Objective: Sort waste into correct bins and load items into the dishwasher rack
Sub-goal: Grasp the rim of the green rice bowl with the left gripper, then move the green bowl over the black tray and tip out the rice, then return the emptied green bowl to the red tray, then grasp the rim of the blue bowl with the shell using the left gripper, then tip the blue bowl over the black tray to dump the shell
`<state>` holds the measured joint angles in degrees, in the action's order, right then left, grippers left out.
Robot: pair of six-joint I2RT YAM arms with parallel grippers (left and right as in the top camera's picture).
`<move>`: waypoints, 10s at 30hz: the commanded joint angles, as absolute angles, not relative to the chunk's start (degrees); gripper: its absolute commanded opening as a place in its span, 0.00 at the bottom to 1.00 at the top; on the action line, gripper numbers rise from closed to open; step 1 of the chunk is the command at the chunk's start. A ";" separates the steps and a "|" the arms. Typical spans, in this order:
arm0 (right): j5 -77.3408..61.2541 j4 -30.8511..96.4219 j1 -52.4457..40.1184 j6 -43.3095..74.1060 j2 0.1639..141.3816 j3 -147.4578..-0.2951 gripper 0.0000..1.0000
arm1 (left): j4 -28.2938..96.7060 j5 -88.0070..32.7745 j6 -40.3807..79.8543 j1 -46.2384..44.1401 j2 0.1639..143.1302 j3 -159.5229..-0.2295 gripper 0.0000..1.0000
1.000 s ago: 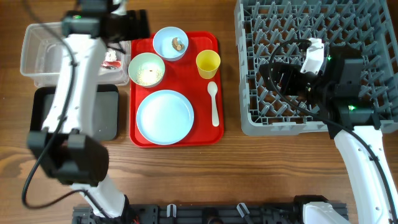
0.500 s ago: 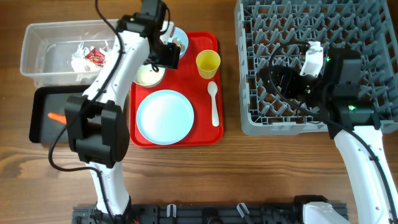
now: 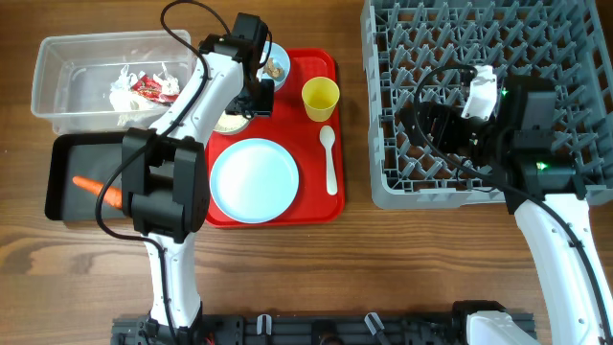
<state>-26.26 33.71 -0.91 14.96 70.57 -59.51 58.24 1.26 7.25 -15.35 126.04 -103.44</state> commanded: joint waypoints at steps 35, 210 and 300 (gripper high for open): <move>-22.20 33.58 -0.78 15.14 71.05 -60.25 1.00 | 61.01 2.42 15.29 -15.22 117.69 -103.20 0.04; -22.87 34.33 -0.78 15.00 75.55 -59.22 1.00 | 27.90 3.88 -16.10 -19.00 126.15 -93.21 0.37; -21.78 36.01 -0.78 15.20 75.55 -59.22 1.00 | 43.20 -65.39 -4.36 36.69 80.68 -53.93 0.04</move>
